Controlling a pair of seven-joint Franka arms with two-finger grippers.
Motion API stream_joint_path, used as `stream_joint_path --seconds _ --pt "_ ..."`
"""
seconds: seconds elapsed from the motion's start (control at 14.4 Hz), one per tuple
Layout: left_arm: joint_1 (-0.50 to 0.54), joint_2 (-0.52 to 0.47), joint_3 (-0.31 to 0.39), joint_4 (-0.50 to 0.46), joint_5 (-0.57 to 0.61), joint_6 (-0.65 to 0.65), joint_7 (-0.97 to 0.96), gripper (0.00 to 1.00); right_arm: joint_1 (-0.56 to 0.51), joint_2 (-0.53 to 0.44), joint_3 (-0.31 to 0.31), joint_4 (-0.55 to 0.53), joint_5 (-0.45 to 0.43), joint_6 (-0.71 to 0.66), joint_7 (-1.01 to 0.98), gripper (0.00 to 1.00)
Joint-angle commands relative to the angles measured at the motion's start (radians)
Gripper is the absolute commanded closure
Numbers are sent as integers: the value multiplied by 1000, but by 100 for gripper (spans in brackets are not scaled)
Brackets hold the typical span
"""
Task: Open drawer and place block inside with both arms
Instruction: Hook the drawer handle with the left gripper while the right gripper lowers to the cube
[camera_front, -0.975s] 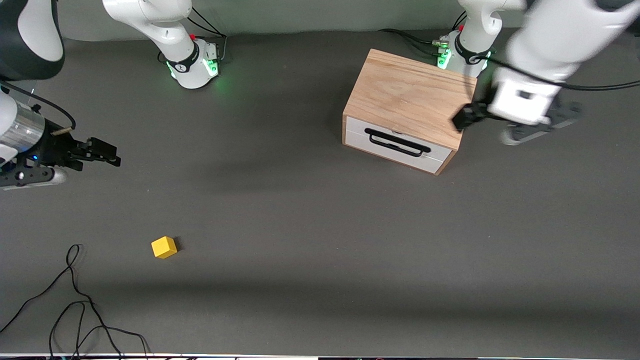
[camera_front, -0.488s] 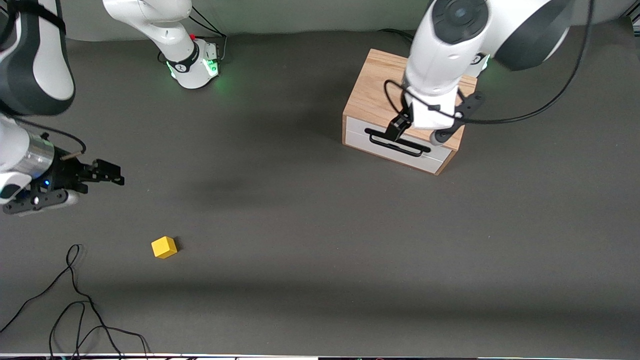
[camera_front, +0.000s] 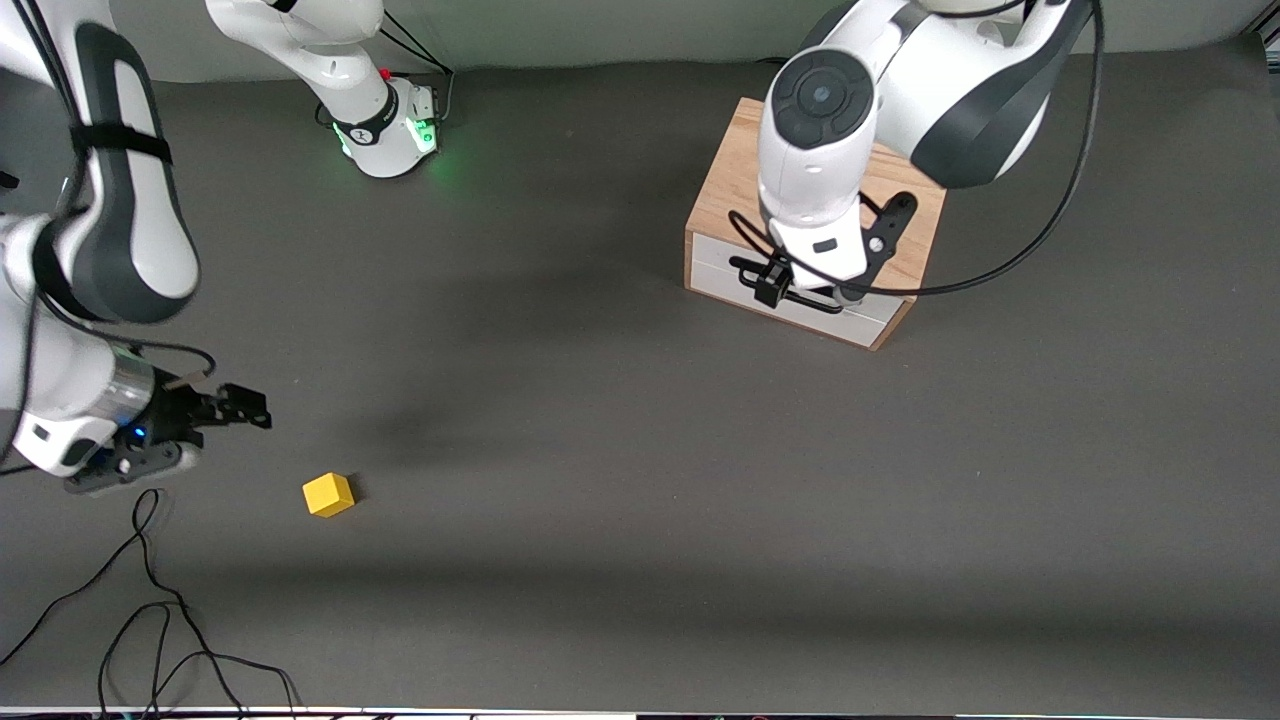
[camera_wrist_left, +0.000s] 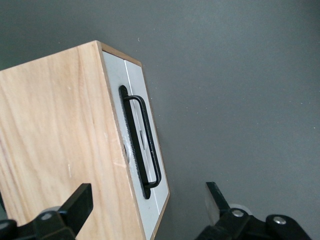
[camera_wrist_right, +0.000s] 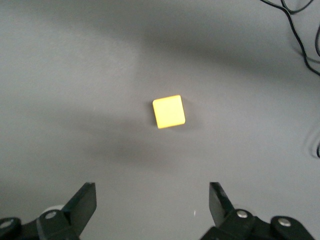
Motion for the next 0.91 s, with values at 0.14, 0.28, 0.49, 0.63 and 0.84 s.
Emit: stream_joint_path --seconds 0.14,0.28,0.49,0.63,0.84 --pt "0 16 15 -139 13 144 -25 0 -4 164 1 23 11 183 -100 0" --pt "5 41 21 -157 13 178 -23 0 -1 193 1 23 11 210 -104 0" --pt "21 98 21 -168 13 217 -23 0 -1 247 1 28 12 258 -104 0" --pt "21 102 21 -197 -1 252 -25 0 -3 290 2 26 14 307 -104 0" --pt "23 112 22 -248 -12 308 -25 0 3 320 2 30 12 335 -95 0"
